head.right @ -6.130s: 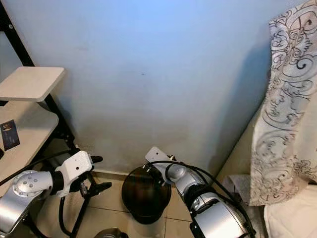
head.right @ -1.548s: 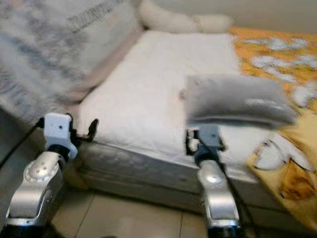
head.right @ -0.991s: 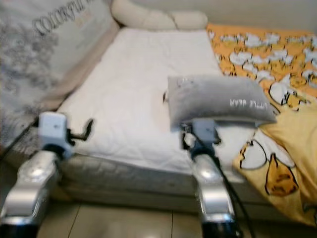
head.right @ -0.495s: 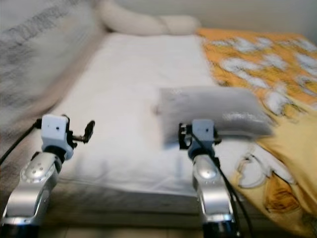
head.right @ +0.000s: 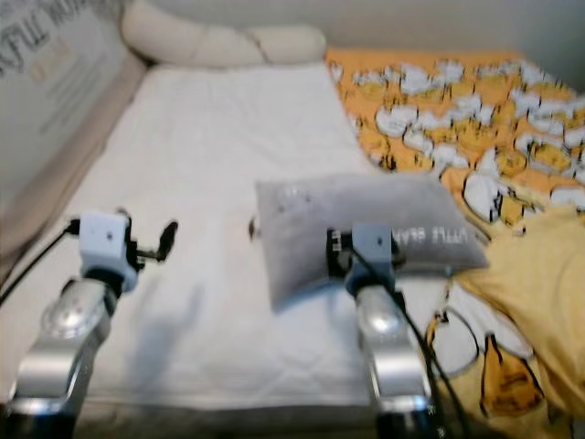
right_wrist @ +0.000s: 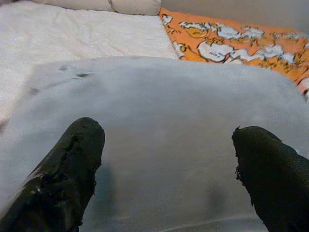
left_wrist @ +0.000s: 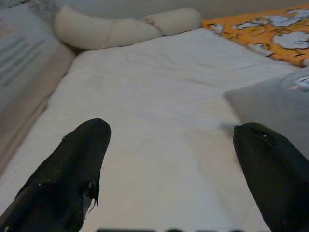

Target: Clean up the room

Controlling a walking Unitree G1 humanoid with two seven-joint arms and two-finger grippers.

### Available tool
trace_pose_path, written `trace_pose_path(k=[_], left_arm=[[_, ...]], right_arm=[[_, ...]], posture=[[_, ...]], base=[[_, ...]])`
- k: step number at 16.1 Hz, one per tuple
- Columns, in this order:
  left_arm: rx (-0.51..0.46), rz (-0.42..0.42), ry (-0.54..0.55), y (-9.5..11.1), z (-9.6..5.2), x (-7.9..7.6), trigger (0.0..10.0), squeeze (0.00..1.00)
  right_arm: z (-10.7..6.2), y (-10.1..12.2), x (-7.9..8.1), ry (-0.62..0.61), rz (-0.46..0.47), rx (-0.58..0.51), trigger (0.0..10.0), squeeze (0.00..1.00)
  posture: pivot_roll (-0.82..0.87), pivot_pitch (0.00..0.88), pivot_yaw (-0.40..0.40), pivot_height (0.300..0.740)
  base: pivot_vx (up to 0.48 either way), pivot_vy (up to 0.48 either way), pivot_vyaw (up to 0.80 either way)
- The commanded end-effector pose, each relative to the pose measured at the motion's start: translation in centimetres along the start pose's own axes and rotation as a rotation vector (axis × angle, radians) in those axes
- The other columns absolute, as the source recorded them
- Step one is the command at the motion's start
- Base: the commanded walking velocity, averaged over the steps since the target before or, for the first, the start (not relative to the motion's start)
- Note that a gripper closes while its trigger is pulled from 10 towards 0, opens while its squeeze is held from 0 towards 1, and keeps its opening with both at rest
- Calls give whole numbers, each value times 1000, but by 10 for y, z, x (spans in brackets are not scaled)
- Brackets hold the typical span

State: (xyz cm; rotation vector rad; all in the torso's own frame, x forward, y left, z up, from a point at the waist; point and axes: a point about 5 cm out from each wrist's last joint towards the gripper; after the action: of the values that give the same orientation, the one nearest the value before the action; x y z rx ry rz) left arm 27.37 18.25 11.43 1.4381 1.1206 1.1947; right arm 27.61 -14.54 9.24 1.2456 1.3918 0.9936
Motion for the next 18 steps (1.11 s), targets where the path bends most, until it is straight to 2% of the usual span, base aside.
trace_pose_path(k=[1,3,12,14,15,17,18], left_arm=[[-9,6,-22,3,1,-7,10000,0],[-5,-4,-14,2,1,-7,10000,0],[14,26,-37,0,1,-10,10000,0],[26,26,-50,-2,1,-12,10000,0],[31,34,-63,-3,2,-14,10000,0],[38,52,-93,-4,5,-17,10000,0],[40,58,-115,-4,6,-18,10000,0]], right_arm=[[-2,-1,-1,20,-32,1,10000,0],[-3,-2,2,38,42,7,10000,0],[-4,-5,3,53,30,30,10000,0],[-2,-4,-5,-10,15,39,10000,0],[-1,-9,-12,-53,23,79,10000,0],[0,-16,-22,-112,95,144,10000,714],[1,-16,-23,-115,127,154,10000,1000]], posture=[[67,0,19,740],[68,0,18,740],[66,0,19,740],[65,0,19,740],[62,0,18,740],[63,0,16,740],[63,0,14,740]], base=[[319,0,800],[0,0,400],[0,0,0],[0,0,0],[0,0,0],[0,0,0],[0,0,0]])
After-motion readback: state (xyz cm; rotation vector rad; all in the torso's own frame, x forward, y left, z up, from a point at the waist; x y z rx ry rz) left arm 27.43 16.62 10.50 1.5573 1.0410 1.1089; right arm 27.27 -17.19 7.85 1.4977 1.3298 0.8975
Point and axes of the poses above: a point about 5 cm out from each wrist's last joint towards the gripper, its own z axis pointing out of the wrist towards the gripper, its own y axis along the axis of the wrist's last joint, x = y × z
